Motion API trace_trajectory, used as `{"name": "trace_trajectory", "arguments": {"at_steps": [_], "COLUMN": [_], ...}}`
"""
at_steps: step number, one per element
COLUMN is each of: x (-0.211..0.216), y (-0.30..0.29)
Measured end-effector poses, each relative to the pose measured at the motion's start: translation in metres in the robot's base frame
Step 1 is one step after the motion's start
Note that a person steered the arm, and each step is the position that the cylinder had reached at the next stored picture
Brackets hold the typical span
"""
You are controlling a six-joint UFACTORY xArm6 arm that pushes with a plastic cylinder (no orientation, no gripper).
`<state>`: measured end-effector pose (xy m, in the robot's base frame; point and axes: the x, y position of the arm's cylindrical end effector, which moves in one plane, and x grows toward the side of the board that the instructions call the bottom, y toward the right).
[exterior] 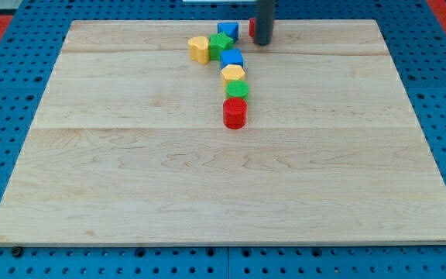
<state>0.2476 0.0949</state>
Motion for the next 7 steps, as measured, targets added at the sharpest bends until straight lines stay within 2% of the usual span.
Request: {"name": "trace_trajectory", "arguments": {"at_steps": [1, 2, 3, 4, 5, 6, 7], "x": [0.001, -0.024, -0.056, -0.055, -0.026, 0.035, 0.083], "y": [0.024, 0.088, 0.080, -0.015, -0.072, -0.048, -0.050]}}
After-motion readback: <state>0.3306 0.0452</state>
